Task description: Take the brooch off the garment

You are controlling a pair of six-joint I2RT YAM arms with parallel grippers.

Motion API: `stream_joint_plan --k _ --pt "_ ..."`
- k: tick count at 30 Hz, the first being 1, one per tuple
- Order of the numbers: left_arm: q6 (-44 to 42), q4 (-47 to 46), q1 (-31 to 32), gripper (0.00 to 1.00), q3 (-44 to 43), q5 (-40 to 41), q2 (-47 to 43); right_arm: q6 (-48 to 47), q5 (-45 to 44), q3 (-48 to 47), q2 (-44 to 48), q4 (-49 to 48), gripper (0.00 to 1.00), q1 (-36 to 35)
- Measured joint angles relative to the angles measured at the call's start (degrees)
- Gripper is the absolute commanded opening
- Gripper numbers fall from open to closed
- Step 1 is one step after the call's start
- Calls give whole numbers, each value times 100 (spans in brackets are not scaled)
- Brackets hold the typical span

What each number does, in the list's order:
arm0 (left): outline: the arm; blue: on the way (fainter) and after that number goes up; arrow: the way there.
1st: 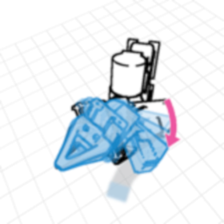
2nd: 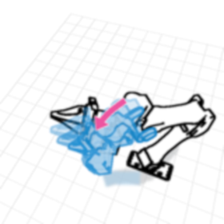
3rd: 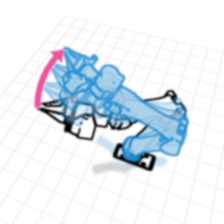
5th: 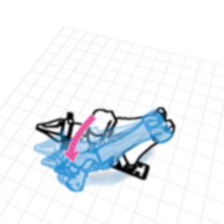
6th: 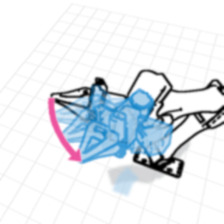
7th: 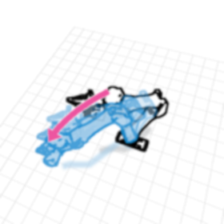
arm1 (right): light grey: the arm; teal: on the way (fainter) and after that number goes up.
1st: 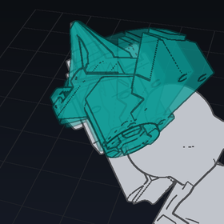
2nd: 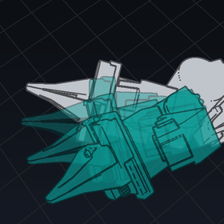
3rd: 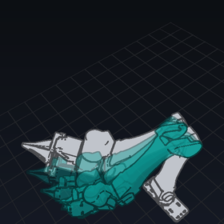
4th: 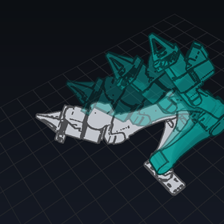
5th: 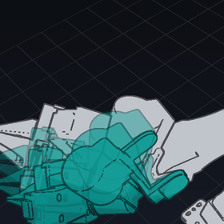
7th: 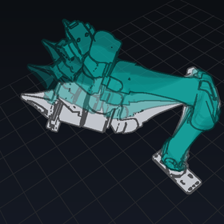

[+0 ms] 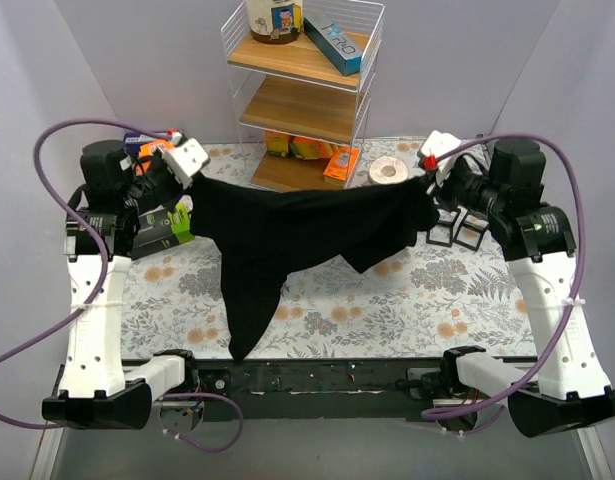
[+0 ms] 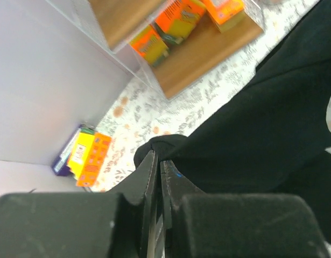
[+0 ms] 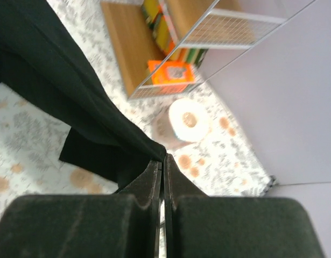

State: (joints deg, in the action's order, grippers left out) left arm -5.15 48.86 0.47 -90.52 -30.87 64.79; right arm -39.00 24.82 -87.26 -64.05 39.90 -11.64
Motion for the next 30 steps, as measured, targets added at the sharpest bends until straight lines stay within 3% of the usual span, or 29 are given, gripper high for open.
stream_joint_plan --k 4,7,10,11,12,14,17,25,27,30 --pt "-313 181 2 0 951 -144 28 -46 0 1117 332 52 1 0" --pt "-361 0 2 1 1539 -304 756 -48 -26 1711 103 22 1 2" --pt "-245 -306 2 32 1598 -435 1899 -31 -107 2124 -455 -127 1 39" --pt "-142 -382 0 48 1530 -463 2323 -11 -136 2192 -654 -162 1 61" --pt "-26 -426 2 56 1419 -468 2745 15 -153 2227 -839 -229 1 87" --pt "407 -522 0 58 1193 -382 3416 92 -186 2258 -1169 -409 1 127" --pt "1154 -575 0 60 1167 -111 3626 203 -238 2297 -1486 -704 1 155" --pt "2660 -758 -258 57 2579 564 1292 334 -280 2645 -1419 -1091 1 155" --pt "2874 -704 -256 57 2846 667 1119 367 -278 2756 -1377 -1093 1 155" --pt "3174 -656 -245 60 2979 824 1569 407 -271 2850 -1325 -1086 1 155"
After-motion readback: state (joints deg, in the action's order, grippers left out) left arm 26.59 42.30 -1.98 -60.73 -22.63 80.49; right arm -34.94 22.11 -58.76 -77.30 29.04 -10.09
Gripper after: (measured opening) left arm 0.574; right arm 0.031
